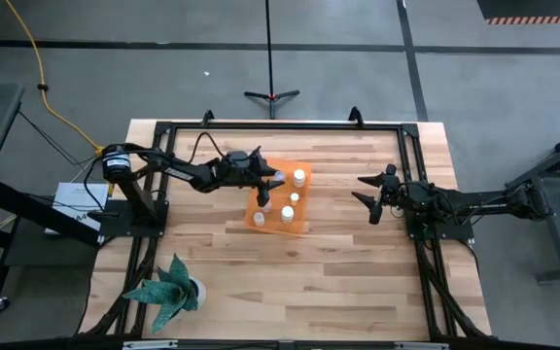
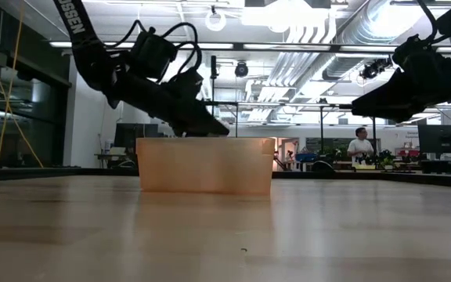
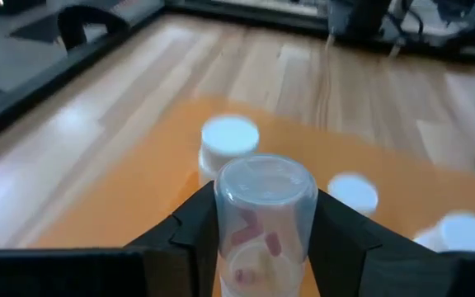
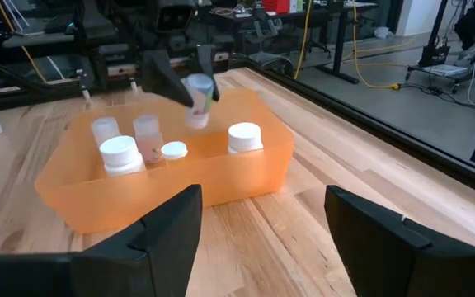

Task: Pick and place pill bottles into a basket
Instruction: Put the transparent pill bottle into the orange bin

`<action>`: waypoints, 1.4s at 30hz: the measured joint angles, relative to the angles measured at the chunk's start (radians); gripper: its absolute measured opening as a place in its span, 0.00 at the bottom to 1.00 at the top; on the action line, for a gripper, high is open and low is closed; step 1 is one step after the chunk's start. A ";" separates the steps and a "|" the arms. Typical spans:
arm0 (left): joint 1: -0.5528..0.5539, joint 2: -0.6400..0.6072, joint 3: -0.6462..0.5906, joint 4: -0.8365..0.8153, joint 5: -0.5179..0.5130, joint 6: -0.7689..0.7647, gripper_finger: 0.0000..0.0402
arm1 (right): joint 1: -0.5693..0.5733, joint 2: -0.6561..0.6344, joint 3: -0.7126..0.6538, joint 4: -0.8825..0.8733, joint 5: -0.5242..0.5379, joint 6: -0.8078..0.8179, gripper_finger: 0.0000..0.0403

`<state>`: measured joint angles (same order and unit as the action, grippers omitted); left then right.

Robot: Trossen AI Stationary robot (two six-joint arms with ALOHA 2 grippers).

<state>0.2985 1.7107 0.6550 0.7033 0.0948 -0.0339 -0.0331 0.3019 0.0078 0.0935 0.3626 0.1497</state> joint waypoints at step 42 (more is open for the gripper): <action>-0.011 0.042 -0.015 -0.077 0.034 0.025 0.50 | 0.000 0.000 0.000 0.001 0.005 -0.019 0.61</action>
<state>0.2874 1.7527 0.6399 0.6260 0.1284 -0.0086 -0.0331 0.3019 0.0078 0.0940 0.3681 0.1303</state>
